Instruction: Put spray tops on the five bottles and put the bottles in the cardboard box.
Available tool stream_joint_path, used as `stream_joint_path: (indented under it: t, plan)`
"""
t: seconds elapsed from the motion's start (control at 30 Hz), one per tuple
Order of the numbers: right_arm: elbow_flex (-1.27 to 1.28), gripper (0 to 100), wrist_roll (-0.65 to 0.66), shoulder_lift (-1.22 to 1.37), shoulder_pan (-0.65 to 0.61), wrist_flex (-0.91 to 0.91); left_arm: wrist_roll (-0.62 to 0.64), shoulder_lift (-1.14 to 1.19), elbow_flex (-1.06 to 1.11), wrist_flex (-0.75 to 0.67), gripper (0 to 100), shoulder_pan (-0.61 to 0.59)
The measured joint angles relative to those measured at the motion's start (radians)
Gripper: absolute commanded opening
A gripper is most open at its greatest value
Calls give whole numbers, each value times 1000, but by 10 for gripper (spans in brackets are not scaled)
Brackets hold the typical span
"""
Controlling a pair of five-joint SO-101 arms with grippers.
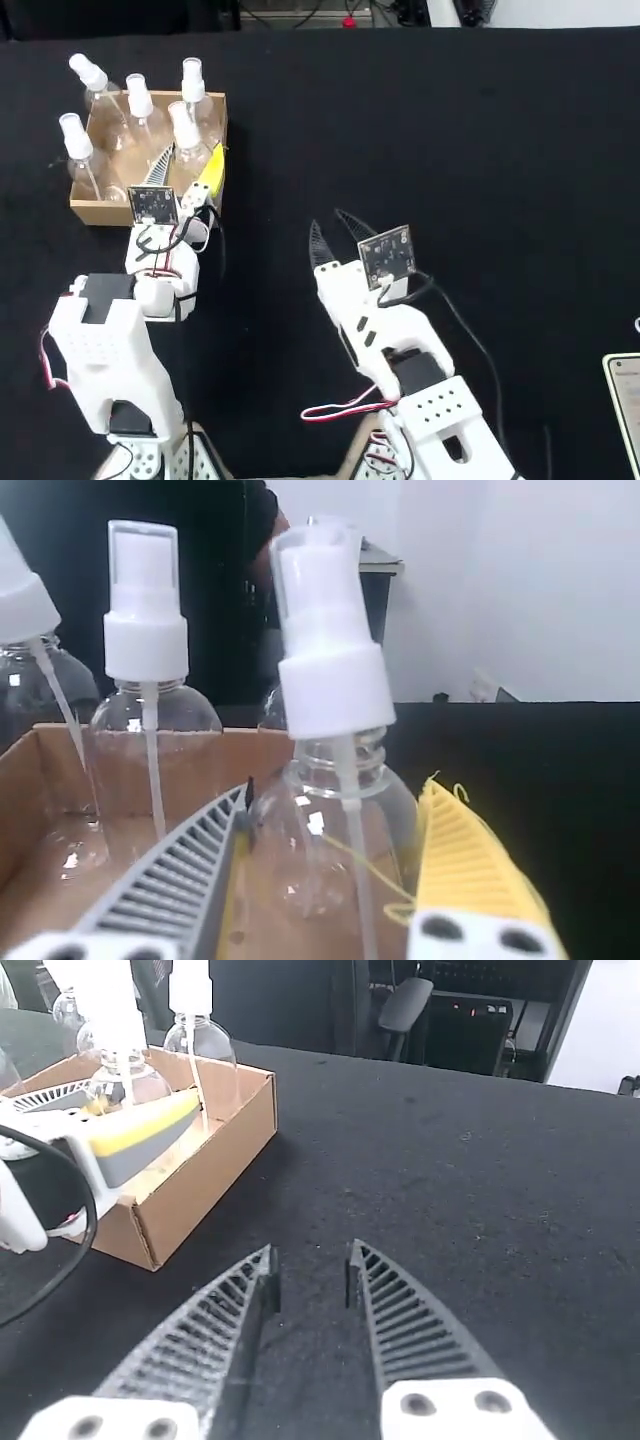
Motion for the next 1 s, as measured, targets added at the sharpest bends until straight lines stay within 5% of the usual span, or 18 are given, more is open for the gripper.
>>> stream_joint_path:
  t: [0.4,0.6,1.0]
  plan:
    - [0,110,0,0,0,0,3,0,0,0,216,0]
    - [0,110,0,0,0,0,3,0,0,0,354,-2]
    - [0,110,0,0,0,0,6,6,28,15,297,-5]
